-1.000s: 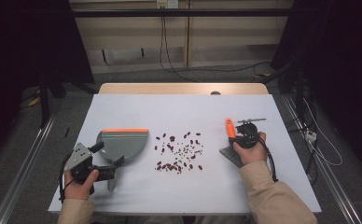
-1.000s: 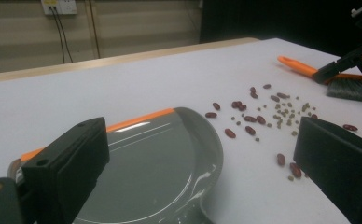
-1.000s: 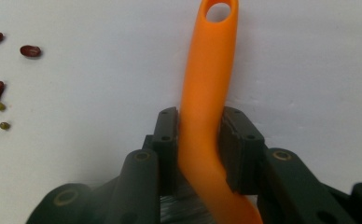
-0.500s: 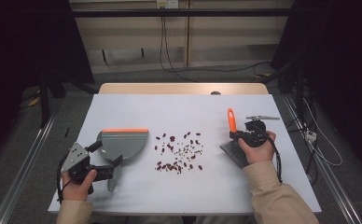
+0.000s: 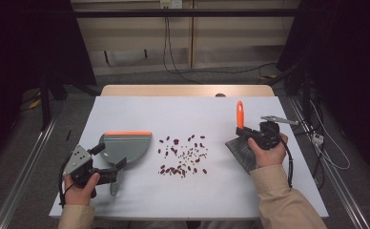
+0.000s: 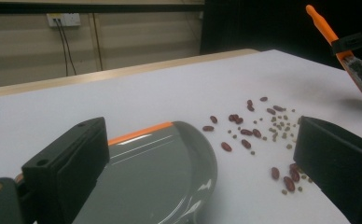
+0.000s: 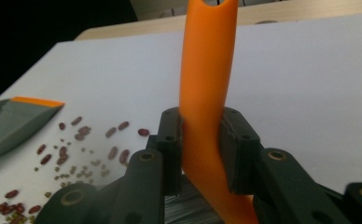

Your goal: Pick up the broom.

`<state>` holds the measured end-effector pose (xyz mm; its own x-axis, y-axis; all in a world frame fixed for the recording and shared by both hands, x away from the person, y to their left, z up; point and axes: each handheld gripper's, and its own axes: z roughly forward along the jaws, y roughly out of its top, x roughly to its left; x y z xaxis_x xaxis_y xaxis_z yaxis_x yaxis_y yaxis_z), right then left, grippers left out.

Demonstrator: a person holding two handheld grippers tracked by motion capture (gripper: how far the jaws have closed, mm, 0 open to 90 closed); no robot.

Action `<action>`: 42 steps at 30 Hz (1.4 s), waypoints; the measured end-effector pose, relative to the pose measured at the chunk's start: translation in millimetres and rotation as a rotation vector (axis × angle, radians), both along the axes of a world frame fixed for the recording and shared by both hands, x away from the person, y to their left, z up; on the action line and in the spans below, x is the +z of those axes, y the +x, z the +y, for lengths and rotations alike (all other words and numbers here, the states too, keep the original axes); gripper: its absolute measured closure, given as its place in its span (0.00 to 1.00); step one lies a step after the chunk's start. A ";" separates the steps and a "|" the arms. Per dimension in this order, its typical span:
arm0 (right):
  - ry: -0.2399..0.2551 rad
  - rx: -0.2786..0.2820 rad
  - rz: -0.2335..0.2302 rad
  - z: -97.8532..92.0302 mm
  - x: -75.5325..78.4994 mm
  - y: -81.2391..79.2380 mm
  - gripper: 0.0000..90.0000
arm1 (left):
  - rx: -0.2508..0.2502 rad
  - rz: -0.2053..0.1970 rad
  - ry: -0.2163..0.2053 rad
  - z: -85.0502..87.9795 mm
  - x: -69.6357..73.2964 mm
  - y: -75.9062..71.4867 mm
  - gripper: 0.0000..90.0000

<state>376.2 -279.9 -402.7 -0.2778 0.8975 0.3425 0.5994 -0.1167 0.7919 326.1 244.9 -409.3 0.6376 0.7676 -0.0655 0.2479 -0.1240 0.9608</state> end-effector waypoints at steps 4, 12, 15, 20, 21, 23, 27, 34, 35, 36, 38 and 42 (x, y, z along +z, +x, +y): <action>0.030 0.010 -0.039 -1.2 6.8 -5.4 0.80 | -0.008 -0.007 -0.013 -6.5 6.8 1.2 0.03; 0.078 0.020 -0.106 -0.7 20.4 -17.3 0.80 | -0.091 0.002 -0.011 -39.3 21.7 8.5 0.04; 0.090 0.030 -0.129 2.9 27.4 -20.5 0.80 | -0.115 0.012 -0.017 -53.0 27.4 12.2 0.03; 0.093 0.061 -0.165 19.8 33.1 -20.8 0.80 | -0.177 0.034 -0.028 -80.3 36.6 19.7 0.04; 0.093 0.061 -0.165 19.8 33.1 -20.8 0.80 | -0.187 0.041 -0.043 -86.5 38.3 21.1 0.04; 0.096 0.064 -0.175 27.3 35.1 -19.7 0.80 | -0.205 0.054 -0.062 -98.4 41.8 23.7 0.04; 0.110 0.084 -0.178 40.2 36.4 -15.6 0.80 | -0.232 0.066 -0.084 -120.5 46.4 28.6 0.04; 0.091 0.109 -0.196 64.9 39.9 -9.6 0.80 | -0.298 0.094 -0.086 -151.1 44.7 37.6 0.13; 0.092 0.111 -0.197 68.4 40.4 -8.9 0.80 | -0.306 0.099 -0.093 -154.7 43.7 38.8 0.16; 0.095 0.113 -0.203 71.6 40.6 -8.2 0.80 | -0.315 0.110 -0.102 -158.0 42.8 40.0 0.18; 0.101 0.124 -0.202 78.4 41.2 -6.7 0.80 | -0.320 0.125 -0.107 -164.3 42.0 41.5 0.21; 0.089 0.142 -0.205 92.7 41.3 -2.8 0.80 | -0.323 0.149 -0.106 -174.5 40.8 44.3 0.25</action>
